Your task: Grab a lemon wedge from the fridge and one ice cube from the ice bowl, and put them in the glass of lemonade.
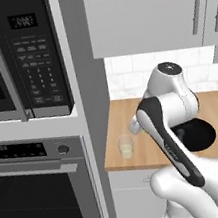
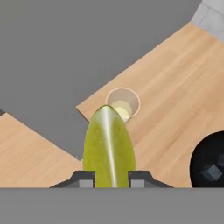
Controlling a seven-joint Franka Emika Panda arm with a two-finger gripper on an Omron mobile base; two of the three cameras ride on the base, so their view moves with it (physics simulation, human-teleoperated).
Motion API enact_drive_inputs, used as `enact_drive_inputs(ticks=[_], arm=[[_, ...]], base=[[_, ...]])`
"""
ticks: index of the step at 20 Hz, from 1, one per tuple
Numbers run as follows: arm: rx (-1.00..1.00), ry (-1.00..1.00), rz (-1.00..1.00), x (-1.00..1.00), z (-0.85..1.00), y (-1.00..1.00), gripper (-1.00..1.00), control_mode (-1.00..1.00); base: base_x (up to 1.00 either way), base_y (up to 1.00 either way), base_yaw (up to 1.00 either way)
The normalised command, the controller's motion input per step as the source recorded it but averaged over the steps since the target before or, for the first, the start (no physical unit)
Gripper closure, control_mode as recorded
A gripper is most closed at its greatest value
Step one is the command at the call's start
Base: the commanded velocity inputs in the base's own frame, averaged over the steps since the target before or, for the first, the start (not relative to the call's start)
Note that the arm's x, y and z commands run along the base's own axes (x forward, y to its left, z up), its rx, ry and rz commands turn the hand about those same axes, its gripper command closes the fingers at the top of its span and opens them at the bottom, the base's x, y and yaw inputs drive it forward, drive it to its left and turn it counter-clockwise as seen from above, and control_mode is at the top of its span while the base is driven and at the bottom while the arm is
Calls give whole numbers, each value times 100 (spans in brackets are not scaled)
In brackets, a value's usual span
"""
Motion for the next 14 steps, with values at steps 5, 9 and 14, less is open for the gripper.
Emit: enact_drive_inputs(ticks=[5, 9, 14], arm=[[0, 10, 7, 58, -4, 0, 100, -100], [0, 11, 3, 22, -26, 0, 100, -100], [0, 12, 1, 6, -27, 1, 100, -100]], base=[[0, 0, 0], [0, 0, 0], [0, 0, 0]])
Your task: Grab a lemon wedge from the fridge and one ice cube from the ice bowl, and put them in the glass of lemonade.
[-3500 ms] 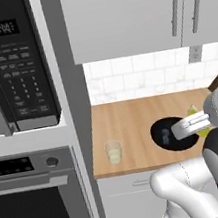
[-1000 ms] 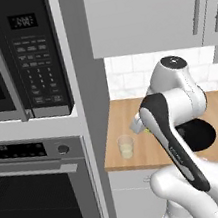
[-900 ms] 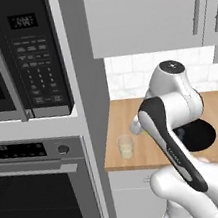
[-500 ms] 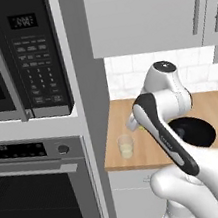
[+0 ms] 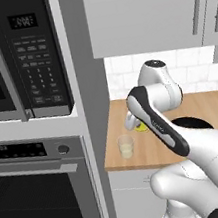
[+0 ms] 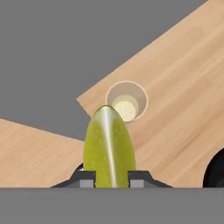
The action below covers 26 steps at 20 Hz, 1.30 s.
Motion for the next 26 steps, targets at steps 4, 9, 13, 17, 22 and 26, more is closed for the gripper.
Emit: enact_drive_inputs(ticks=[4, 9, 13, 17, 22, 26], arm=[[0, 8, 0, 0, -2, 20, 100, -100], [0, 1, 0, 3, -11, 35, 100, -100], [0, 1, 0, 3, -11, 38, 100, -100], [-1, 0, 0, 15, -2, 9, 100, -100], [-1, 0, 0, 33, -10, -7, 100, -100], [-3, 0, 0, 21, -12, -15, 100, -100]], base=[[0, 0, 0], [0, 0, 0], [0, 0, 0], [0, 0, 0], [0, 0, 0], [0, 0, 0]])
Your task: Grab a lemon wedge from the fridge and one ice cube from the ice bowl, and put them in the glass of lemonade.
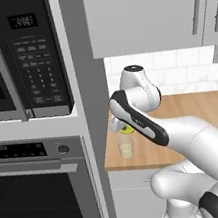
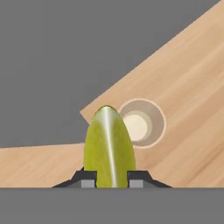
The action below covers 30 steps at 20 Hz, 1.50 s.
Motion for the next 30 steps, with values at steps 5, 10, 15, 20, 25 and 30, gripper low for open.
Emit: enact_drive_inputs(ticks=[5, 10, 15, 20, 25, 30], arm=[[-2, 0, 0, 19, -6, -16, 100, -100], [-1, -1, 0, 14, -8, -3, 100, -100], [-2, -12, 0, 0, -21, 7, 100, -100], [-1, -2, 0, 8, -3, 0, 100, -100], [-1, 0, 0, 13, -8, 0, 100, -100], [0, 0, 0, 10, -2, 0, 100, -100]], base=[[0, 0, 0], [0, 0, 0], [0, 0, 0], [0, 0, 0], [0, 0, 0], [0, 0, 0]])
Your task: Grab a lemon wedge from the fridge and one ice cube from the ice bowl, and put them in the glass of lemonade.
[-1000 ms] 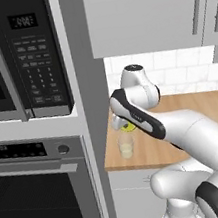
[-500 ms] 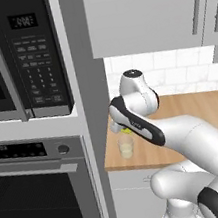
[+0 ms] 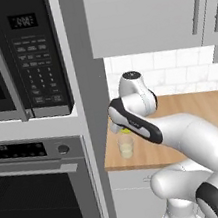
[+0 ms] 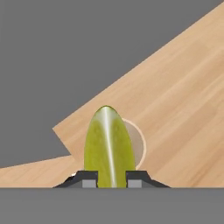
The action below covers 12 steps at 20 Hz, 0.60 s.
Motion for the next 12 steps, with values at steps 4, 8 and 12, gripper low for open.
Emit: enact_drive_inputs(ticks=[4, 8, 12], arm=[[0, 0, 0, 1, 0, 0, 100, -100], [0, 0, 0, 0, 0, 0, 100, -100], [-1, 0, 0, 8, -9, 0, 100, -100]], base=[[0, 0, 0], [0, 0, 0], [0, 0, 0]])
